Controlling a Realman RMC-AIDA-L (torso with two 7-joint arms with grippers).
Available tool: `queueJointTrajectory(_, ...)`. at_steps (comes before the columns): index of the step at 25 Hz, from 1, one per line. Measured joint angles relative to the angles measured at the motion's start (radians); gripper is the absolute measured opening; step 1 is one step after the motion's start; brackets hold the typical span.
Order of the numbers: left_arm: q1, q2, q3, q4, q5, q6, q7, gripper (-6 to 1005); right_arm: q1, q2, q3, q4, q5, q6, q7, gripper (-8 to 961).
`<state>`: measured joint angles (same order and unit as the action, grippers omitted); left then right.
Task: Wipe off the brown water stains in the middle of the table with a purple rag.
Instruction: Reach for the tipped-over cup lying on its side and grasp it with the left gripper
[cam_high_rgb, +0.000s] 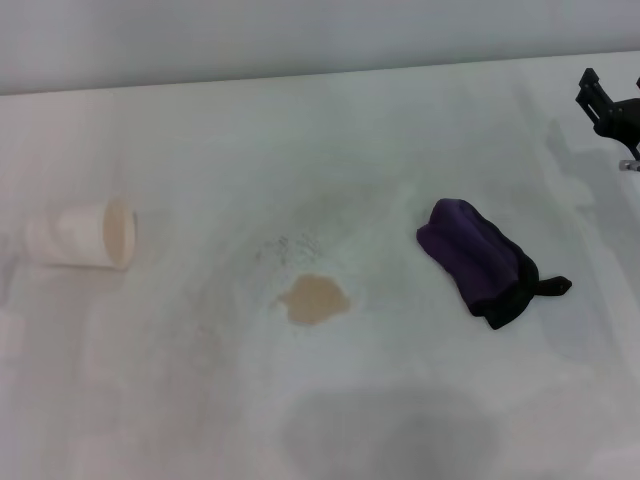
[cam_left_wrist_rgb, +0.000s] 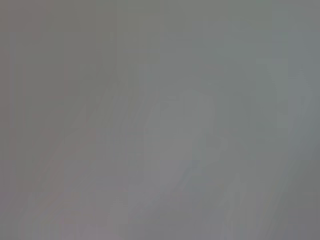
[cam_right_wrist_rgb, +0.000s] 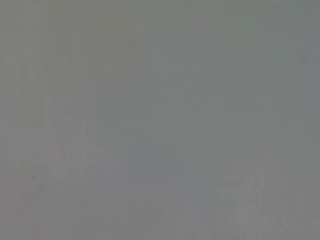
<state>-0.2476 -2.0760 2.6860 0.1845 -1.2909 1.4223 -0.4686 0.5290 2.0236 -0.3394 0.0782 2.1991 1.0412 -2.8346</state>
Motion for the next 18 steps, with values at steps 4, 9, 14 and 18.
queueJointTrajectory(4, -0.012, 0.002, 0.006, -0.029, 0.008, 0.007, -0.027, 877, 0.002, 0.000, -0.001, 0.000, 0.000, 0.000, 0.001, 808)
queueJointTrajectory(9, -0.033, 0.005, 0.008, -0.109, 0.011, -0.018, -0.135, 877, 0.020, 0.001, -0.004, 0.001, 0.000, -0.004, 0.001, 808)
queueJointTrajectory(14, -0.096, 0.015, 0.030, -0.284, 0.076, -0.028, -0.405, 876, 0.032, 0.002, -0.007, 0.005, -0.001, -0.005, 0.001, 809)
queueJointTrajectory(18, -0.182, 0.064, 0.121, -0.457, 0.209, -0.039, -0.741, 876, 0.045, 0.003, -0.001, 0.003, -0.001, -0.010, 0.001, 809)
